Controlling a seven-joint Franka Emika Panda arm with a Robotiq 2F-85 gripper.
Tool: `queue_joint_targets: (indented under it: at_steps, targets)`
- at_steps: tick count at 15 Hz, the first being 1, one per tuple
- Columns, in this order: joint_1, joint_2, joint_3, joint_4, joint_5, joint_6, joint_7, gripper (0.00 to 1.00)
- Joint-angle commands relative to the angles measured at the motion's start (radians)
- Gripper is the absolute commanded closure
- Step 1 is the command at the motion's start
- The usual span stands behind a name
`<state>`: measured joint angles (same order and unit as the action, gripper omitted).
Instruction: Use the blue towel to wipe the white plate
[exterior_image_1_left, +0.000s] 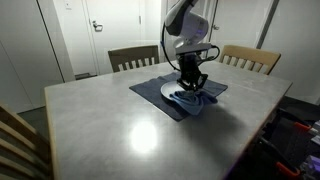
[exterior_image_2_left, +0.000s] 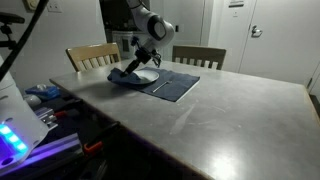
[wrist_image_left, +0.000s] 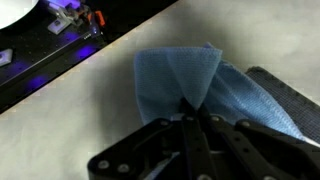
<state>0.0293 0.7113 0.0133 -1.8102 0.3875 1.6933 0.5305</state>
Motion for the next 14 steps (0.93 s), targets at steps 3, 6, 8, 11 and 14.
queue_joint_targets:
  at_steps: [3, 6, 8, 11, 14]
  targets:
    - [0.011, 0.021, -0.059, 0.013, 0.061, 0.021, 0.143, 0.99]
    - [0.020, -0.022, -0.080, -0.016, 0.048, 0.097, 0.197, 0.99]
    - [0.026, -0.041, -0.088, -0.020, 0.030, 0.153, 0.224, 0.99]
    - [0.031, -0.053, -0.089, -0.013, 0.005, 0.227, 0.242, 0.99]
    - [0.041, -0.046, -0.074, 0.008, -0.016, 0.311, 0.226, 0.99]
